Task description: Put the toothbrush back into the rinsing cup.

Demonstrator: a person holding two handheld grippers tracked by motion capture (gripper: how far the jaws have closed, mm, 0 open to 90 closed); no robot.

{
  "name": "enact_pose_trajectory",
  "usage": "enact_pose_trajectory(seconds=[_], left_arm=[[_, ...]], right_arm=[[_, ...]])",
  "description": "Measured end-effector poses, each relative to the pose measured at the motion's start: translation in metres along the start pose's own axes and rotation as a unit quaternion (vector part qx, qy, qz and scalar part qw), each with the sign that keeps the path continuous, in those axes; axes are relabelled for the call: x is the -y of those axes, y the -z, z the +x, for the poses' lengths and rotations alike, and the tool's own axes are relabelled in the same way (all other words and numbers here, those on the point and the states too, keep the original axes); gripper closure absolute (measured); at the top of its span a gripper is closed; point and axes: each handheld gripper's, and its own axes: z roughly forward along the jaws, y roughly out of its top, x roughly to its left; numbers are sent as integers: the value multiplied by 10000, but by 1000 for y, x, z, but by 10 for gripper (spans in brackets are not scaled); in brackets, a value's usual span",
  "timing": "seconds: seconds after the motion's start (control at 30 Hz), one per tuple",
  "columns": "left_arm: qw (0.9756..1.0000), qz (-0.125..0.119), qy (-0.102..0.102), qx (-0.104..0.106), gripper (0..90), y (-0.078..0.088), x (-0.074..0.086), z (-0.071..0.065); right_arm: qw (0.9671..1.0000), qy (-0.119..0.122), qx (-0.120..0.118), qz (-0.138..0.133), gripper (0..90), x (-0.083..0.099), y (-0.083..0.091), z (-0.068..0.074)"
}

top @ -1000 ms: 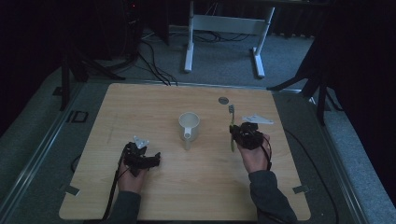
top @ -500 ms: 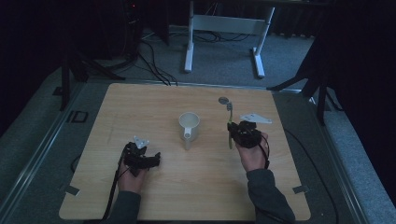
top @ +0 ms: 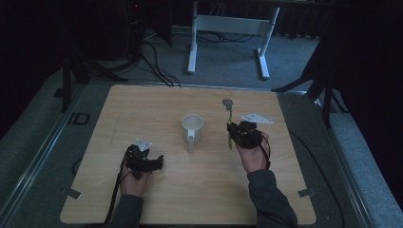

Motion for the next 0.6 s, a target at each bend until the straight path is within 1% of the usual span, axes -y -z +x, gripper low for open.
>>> enact_pose_trajectory(seconds=[0.3, 0.6], left_arm=[[10000, 10, -6, 6, 142, 0, 0, 0], [10000, 7, -8, 6, 142, 0, 0, 0]], right_arm=[[9999, -34, -68, -93, 814, -3, -1, 4], [9998, 17, -98, -185, 814, -8, -2, 8]])
